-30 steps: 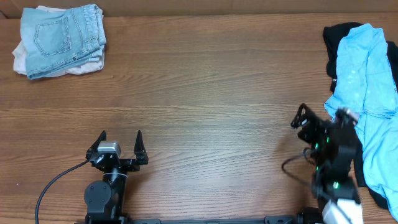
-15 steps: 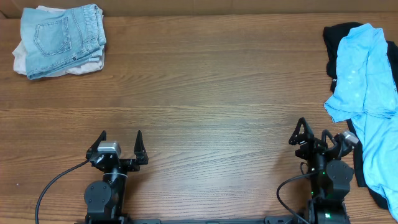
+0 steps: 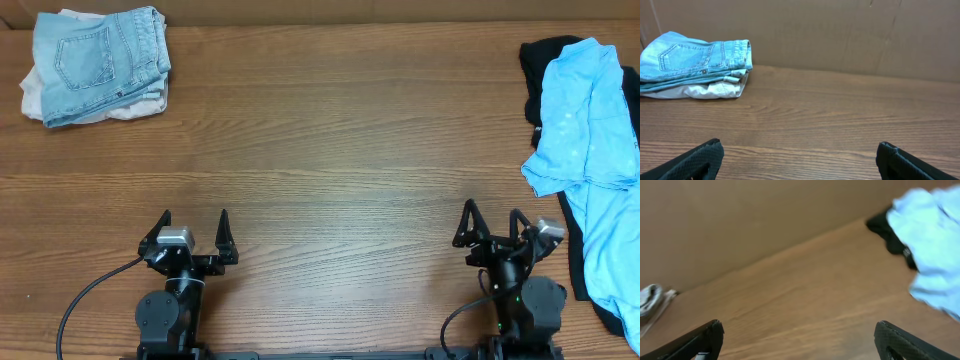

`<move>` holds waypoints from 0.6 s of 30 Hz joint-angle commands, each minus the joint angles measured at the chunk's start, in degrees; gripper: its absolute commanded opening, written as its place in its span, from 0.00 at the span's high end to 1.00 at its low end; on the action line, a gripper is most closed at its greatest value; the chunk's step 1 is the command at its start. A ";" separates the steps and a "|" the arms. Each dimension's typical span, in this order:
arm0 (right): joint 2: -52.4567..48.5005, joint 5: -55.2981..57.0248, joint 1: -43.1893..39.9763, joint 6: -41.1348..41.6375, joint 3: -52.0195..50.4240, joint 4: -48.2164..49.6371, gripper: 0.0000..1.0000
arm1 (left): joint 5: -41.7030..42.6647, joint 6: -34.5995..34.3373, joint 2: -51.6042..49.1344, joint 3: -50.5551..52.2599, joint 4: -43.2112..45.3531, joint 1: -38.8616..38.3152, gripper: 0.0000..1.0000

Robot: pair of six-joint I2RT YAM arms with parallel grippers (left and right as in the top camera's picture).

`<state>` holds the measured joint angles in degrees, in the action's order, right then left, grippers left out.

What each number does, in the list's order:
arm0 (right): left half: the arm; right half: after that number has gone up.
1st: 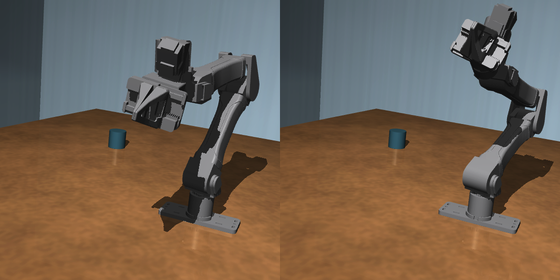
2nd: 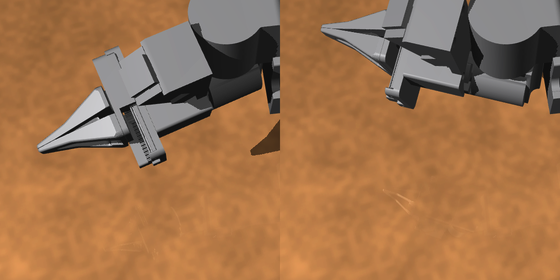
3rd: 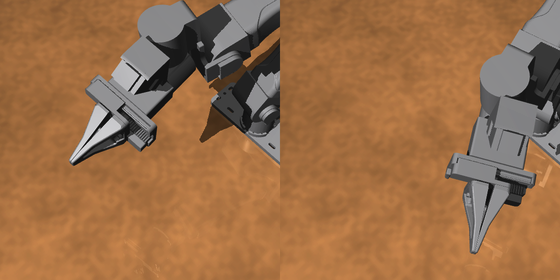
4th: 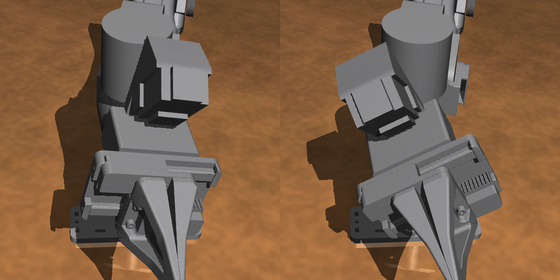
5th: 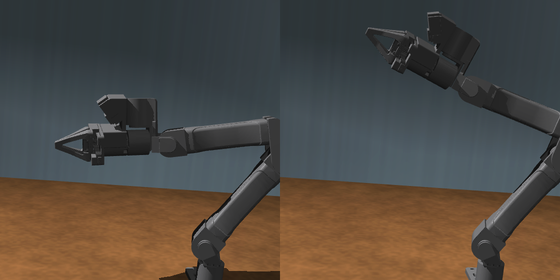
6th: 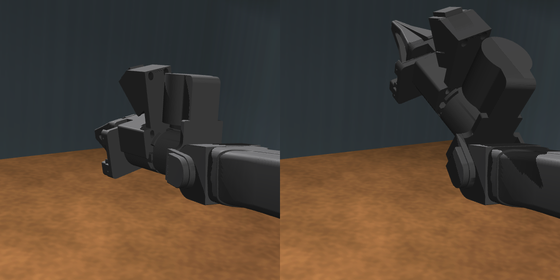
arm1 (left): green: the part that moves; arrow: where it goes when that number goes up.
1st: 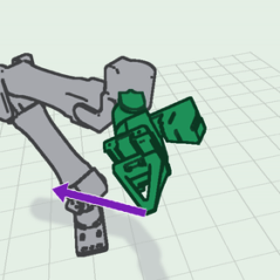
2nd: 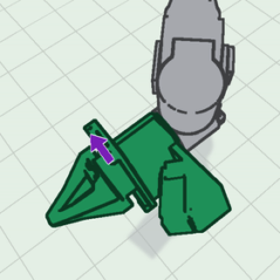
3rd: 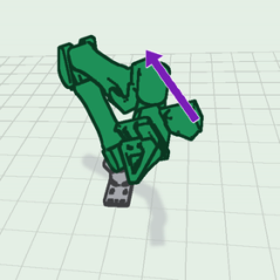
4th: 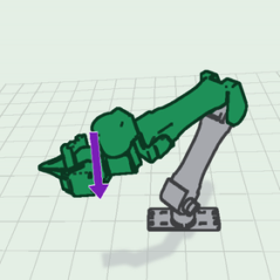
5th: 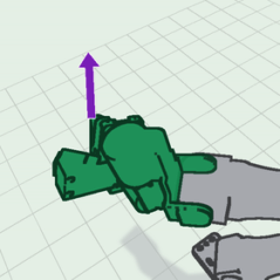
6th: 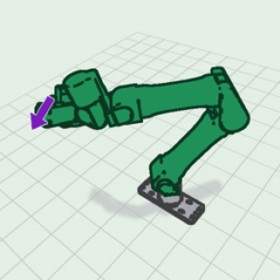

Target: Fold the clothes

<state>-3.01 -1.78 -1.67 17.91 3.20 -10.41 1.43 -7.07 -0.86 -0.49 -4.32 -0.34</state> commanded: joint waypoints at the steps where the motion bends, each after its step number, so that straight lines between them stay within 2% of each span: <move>1: 2.25 -0.55 1.16 -2.99 -0.26 0.02 0.00 | -0.37 1.09 0.59 0.22 -0.11 0.31 0.00; 14: 2.89 -1.09 1.40 -3.76 -1.31 4.68 0.00 | -0.37 1.09 0.59 0.22 -0.09 0.31 0.00; 18: 2.89 -7.61 1.57 -12.59 -2.75 8.76 0.00 | -0.37 1.07 0.59 0.22 -0.09 0.31 0.00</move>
<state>-0.80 -4.84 -0.64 11.64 1.39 -2.44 1.43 -7.07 -0.86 -0.49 -4.32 -0.34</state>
